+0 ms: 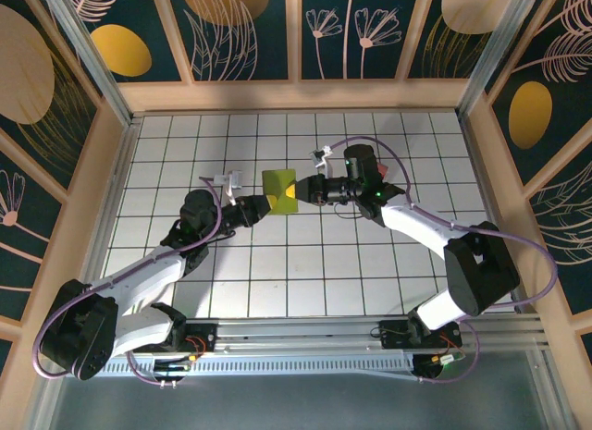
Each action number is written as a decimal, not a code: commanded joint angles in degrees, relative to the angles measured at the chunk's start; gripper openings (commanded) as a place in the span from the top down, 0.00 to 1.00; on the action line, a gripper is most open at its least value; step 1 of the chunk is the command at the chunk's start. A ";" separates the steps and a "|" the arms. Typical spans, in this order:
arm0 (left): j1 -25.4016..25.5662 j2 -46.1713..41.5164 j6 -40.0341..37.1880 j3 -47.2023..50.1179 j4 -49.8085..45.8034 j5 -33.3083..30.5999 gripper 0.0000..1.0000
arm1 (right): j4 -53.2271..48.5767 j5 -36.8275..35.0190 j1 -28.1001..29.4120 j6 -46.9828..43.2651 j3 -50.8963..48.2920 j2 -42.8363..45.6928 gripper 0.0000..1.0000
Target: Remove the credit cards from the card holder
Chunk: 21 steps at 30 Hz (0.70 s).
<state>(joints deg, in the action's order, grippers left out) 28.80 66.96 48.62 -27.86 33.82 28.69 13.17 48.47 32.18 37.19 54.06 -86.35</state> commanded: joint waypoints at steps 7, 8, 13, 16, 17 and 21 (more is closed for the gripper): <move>0.30 -3.80 -11.13 -0.41 -4.19 -5.11 1.00 | -13.47 -18.39 0.89 -5.81 4.20 4.81 0.63; 0.42 -4.54 -11.48 -0.02 -4.09 -6.22 1.00 | -14.59 -21.13 0.89 -5.45 4.23 5.40 0.60; 2.48 -8.18 -11.88 2.31 -2.53 -13.05 1.00 | -18.69 -32.85 2.53 -2.10 4.49 7.68 0.57; 4.07 -8.56 -12.40 2.67 -2.75 -16.07 1.00 | -22.17 -39.23 5.53 -1.60 6.85 7.87 0.56; 4.39 -8.39 -12.49 2.65 -2.95 -16.54 1.00 | -23.44 -41.24 6.81 -1.64 7.89 7.70 0.56; 5.31 -6.66 -12.54 2.11 -2.83 -17.26 1.00 | -27.69 -47.78 11.34 -1.09 12.02 6.26 0.56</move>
<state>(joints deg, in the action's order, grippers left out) 33.61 59.66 37.47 -25.50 29.34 13.87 -10.17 9.13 41.34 35.07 62.43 -79.90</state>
